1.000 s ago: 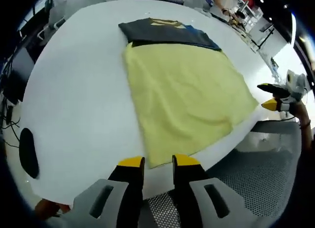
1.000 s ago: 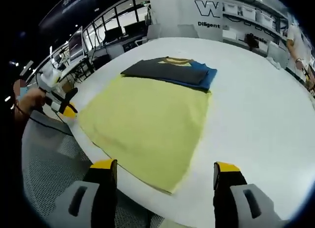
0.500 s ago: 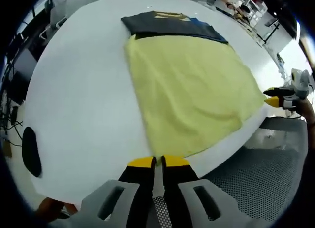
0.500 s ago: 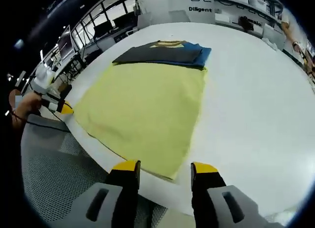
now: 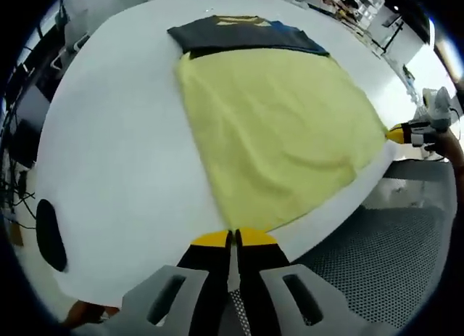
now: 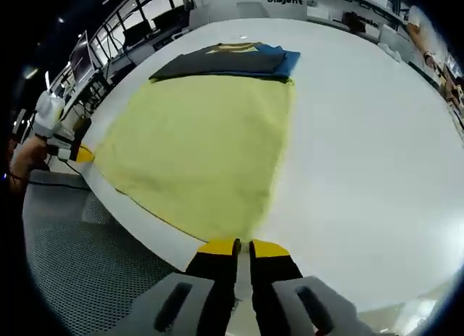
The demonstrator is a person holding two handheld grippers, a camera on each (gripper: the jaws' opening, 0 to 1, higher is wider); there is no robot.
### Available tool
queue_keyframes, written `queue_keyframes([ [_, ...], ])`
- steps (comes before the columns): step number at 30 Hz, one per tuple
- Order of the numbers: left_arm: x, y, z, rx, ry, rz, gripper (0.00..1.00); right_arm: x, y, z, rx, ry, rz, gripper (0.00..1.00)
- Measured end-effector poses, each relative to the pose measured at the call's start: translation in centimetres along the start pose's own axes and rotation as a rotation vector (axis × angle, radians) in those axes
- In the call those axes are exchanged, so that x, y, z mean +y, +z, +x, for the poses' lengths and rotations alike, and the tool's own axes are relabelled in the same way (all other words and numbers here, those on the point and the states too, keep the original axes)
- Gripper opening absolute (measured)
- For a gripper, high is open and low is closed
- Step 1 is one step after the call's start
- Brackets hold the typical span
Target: Fold the garment on the visible template until the final outline fits inside the template.
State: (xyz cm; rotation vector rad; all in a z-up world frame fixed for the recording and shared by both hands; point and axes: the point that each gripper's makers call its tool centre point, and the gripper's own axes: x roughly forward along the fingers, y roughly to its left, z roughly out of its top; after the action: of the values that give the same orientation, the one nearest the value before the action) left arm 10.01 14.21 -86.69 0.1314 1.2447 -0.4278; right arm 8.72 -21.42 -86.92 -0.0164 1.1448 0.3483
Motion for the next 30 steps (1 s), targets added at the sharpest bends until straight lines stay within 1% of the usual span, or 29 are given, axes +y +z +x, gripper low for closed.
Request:
queue_keyframes([
  [1,0.0,-0.1,0.0,0.003,-0.002,0.001,0.00,-0.1,0.1,0.0,-0.003,0.005,0.022,0.00],
  [3,0.1,-0.2,0.0,0.007,0.001,0.002,0.00,-0.2,0.2,-0.2,-0.004,0.001,0.017,0.00],
  [5,0.1,-0.4,-0.1,0.014,0.005,0.015,0.00,-0.5,-0.1,-0.3,0.008,-0.017,0.014,0.00],
  [7,0.0,-0.4,-0.2,0.016,0.007,0.017,0.00,-0.3,-0.4,-0.2,0.027,-0.015,-0.004,0.00],
  [12,0.0,-0.7,-0.2,0.024,0.006,0.020,0.00,-0.2,-0.5,-0.2,0.051,-0.034,-0.057,0.00],
  [18,0.1,-1.2,-0.4,0.046,0.008,0.026,0.00,-0.3,-0.8,-0.4,0.066,-0.028,-0.055,0.00],
  [19,0.1,-1.3,-0.5,0.055,0.010,0.029,0.00,-0.1,-0.9,-0.6,0.070,-0.025,-0.068,0.00],
  [20,0.0,-1.4,-0.5,0.060,0.015,0.048,0.00,0.0,-1.0,-0.7,0.072,-0.023,-0.070,0.00],
  [22,-0.1,-1.5,-0.6,0.066,0.021,0.057,0.00,0.1,-1.0,-0.9,0.072,-0.019,-0.080,0.00],
  [30,-0.6,-2.3,-0.7,0.100,-0.007,0.067,0.00,0.0,-1.5,-1.2,0.095,-0.017,-0.079,0.00],
])
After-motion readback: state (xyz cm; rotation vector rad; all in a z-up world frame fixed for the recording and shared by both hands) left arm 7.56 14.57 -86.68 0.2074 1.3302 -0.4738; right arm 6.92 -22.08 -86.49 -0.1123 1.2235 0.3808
